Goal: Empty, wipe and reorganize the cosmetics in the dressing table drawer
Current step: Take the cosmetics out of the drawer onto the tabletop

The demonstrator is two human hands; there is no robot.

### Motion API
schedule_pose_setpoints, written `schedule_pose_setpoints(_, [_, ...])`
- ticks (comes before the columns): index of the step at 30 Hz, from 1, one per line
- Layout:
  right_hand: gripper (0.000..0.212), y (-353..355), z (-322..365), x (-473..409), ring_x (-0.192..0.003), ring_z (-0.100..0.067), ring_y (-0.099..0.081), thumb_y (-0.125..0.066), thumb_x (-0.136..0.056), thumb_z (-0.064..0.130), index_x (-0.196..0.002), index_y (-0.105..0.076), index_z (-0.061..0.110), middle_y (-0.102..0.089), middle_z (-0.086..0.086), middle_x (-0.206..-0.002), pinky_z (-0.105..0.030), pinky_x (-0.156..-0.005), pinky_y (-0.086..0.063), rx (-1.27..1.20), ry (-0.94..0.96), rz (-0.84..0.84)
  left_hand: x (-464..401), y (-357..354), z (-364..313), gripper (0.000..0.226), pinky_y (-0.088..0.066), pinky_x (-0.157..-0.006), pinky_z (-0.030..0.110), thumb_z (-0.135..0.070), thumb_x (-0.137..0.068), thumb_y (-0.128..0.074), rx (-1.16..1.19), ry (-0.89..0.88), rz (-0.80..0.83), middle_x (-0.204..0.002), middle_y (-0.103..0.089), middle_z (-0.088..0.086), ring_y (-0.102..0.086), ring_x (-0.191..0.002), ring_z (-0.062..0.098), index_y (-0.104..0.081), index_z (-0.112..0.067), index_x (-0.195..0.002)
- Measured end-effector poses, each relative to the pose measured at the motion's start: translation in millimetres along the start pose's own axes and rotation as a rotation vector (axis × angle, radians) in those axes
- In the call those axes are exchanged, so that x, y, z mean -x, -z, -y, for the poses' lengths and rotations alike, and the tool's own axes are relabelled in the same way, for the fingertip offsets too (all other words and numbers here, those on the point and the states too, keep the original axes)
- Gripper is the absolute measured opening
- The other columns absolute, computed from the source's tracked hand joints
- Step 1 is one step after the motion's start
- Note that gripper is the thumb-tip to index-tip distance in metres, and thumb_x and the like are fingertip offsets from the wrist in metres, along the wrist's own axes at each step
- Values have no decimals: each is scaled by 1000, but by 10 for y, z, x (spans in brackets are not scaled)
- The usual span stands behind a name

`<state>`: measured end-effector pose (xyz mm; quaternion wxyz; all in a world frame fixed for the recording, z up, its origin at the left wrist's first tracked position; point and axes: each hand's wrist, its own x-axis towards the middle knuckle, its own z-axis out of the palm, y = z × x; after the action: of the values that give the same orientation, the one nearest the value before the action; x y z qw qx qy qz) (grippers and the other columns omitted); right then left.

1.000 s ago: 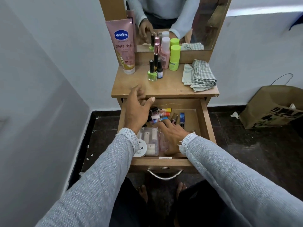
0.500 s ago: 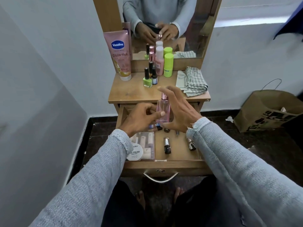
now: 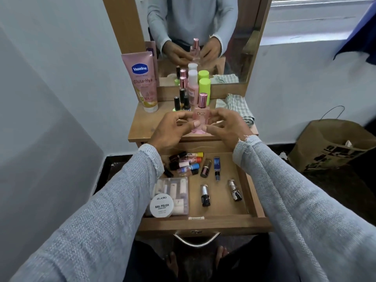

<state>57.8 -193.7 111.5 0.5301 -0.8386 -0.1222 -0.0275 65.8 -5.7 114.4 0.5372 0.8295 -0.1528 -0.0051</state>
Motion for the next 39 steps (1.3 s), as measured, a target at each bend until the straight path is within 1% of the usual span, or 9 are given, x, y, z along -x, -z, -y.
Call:
schedule_pose_setpoints(3, [31, 36, -24, -109, -83, -19, -66, -79, -78, 22, -102, -65, 11, -68, -5, -93, -35, -76, -58, 41, -26, -21, -97, -35, 18, 22, -50, -85, 26, -26, -90, -68, -22, -26, -21, -92, -69, -12, -64, -90, 4, -71, -18, -110])
schedule_pose_setpoints(7, [26, 97, -91, -223, -77, -10, -62, -79, -78, 24, -95, -65, 10, -67, 1, -88, -24, -71, -54, 202, -40, -125, -183, -135, 135, 32, -53, -93, 36, -30, -87, -71, -24, 42, -151, -103, -70, -4, -64, -99, 10, -69, -15, -115])
schedule_pose_setpoints(9, [25, 113, -126, -281, -75, -10, -62, -79, -76, 28, -89, -65, 12, -67, 2, -84, -25, -69, -53, 277, -66, -235, -181, -204, 188, 34, -52, -91, 26, -30, -87, -71, -94, 71, -168, -108, -69, -5, -62, -100, 8, -68, -15, -118])
schedule_pose_setpoints(12, [29, 97, -182, -398, -77, -15, -61, -78, -72, 33, -86, -65, 12, -64, 3, -80, -30, -72, -54, 362, -110, -345, -164, -292, 233, 36, -41, -75, 2, -27, -88, -70, -192, 66, -168, -110, -65, -7, -57, -97, 3, -65, -15, -121])
schedule_pose_setpoints(15, [28, 32, -240, -536, -76, -16, -59, -78, -71, 34, -83, -64, 13, -62, 4, -78, -33, -74, -54, 377, -182, -412, -187, -313, 241, 34, -36, -70, -6, -22, -87, -71, -217, 47, -187, -103, -63, -11, -55, -88, -5, -66, -14, -119])
schedule_pose_setpoints(17, [29, -28, -275, -618, -80, -19, -61, -78, -70, 35, -85, -64, 13, -66, -1, -83, -36, -77, -54, 388, -221, -430, -193, -310, 253, 34, -37, -71, -6, -17, -85, -72, -218, 24, -189, -98, -65, -10, -56, -84, -7, -66, -13, -118])
schedule_pose_setpoints(21, [32, -74, -301, -736, -89, -24, -59, -75, -75, 34, -93, -60, 12, -66, -6, -95, -31, -75, -44, 425, -266, -447, -161, -312, 304, 35, -42, -73, -1, -9, -83, -73, -202, -13, -180, -96, -66, -7, -58, -84, -7, -65, -12, -117])
schedule_pose_setpoints(35, [34, -71, -358, -942, -92, -26, -58, -76, -78, 36, -98, -63, 12, -65, -8, -99, -29, -75, -40, 462, -343, -455, -119, -353, 417, 36, -49, -78, 7, 3, -83, -69, -104, -57, -221, -97, -66, -6, -63, -90, -2, -65, -8, -117])
schedule_pose_setpoints(39, [33, -75, -361, -953, -86, -23, -55, -77, -78, 35, -96, -63, 12, -65, -8, -98, -29, -73, -40, 462, -342, -464, -118, -357, 417, 35, -49, -77, 6, 4, -83, -69, -90, -57, -223, -97, -66, -6, -63, -89, -4, -65, -7, -116])
